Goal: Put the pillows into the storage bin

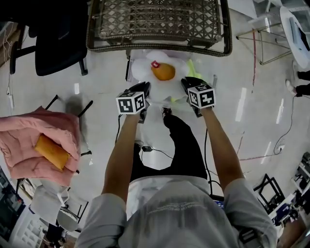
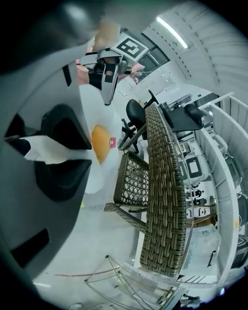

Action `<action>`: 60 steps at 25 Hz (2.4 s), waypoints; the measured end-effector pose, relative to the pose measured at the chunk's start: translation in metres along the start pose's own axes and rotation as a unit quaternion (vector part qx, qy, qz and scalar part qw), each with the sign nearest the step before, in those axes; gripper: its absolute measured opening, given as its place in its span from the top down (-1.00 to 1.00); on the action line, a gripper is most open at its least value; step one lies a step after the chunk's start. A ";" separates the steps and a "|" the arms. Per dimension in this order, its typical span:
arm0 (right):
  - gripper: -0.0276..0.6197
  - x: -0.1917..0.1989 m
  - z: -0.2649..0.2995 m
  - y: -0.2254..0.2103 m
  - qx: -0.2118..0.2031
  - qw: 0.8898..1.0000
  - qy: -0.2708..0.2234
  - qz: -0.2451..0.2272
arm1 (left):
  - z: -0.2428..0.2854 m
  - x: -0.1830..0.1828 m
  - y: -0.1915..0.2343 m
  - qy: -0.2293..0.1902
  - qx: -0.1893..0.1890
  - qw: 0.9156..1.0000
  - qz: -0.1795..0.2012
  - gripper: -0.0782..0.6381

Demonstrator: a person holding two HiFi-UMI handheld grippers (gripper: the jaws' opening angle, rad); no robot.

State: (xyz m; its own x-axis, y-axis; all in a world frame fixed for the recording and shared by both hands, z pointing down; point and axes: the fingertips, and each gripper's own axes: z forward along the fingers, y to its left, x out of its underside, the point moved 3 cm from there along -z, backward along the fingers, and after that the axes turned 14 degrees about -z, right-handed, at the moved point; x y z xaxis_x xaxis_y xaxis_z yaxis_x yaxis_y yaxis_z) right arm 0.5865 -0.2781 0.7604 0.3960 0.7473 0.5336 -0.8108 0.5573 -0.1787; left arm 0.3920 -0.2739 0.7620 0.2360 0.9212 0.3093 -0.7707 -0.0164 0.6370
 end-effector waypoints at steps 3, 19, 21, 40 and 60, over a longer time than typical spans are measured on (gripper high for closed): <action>0.56 0.004 0.001 -0.013 0.023 1.000 0.000 0.004 | 0.009 -0.001 0.002 -0.005 -0.011 1.000 -0.005 0.44; 0.29 -0.034 -0.035 0.007 0.022 1.000 -0.008 -0.006 | -0.060 -0.006 0.022 -0.047 -0.042 0.997 -0.052 0.25; 0.25 -0.055 -0.040 0.029 0.010 0.999 -0.017 -0.025 | -0.088 -0.011 0.029 -0.067 -0.045 0.995 -0.063 0.25; 0.14 -0.281 -0.016 0.445 -0.184 0.937 -0.117 -0.272 | -0.531 0.044 0.237 -0.359 -0.180 0.891 -0.211 0.43; 0.14 -0.304 0.049 0.871 -0.366 0.807 -0.085 -0.455 | -0.786 0.237 0.403 -0.461 -0.281 0.759 -0.364 0.43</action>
State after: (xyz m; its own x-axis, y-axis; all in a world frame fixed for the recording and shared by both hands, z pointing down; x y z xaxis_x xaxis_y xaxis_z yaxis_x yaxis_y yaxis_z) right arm -0.2613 -0.0369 0.4828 0.5695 -0.1176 0.8135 0.2793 0.9585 -0.0569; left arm -0.3280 0.2430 0.5374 0.8345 -0.0601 0.5477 -0.3082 0.7731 0.5544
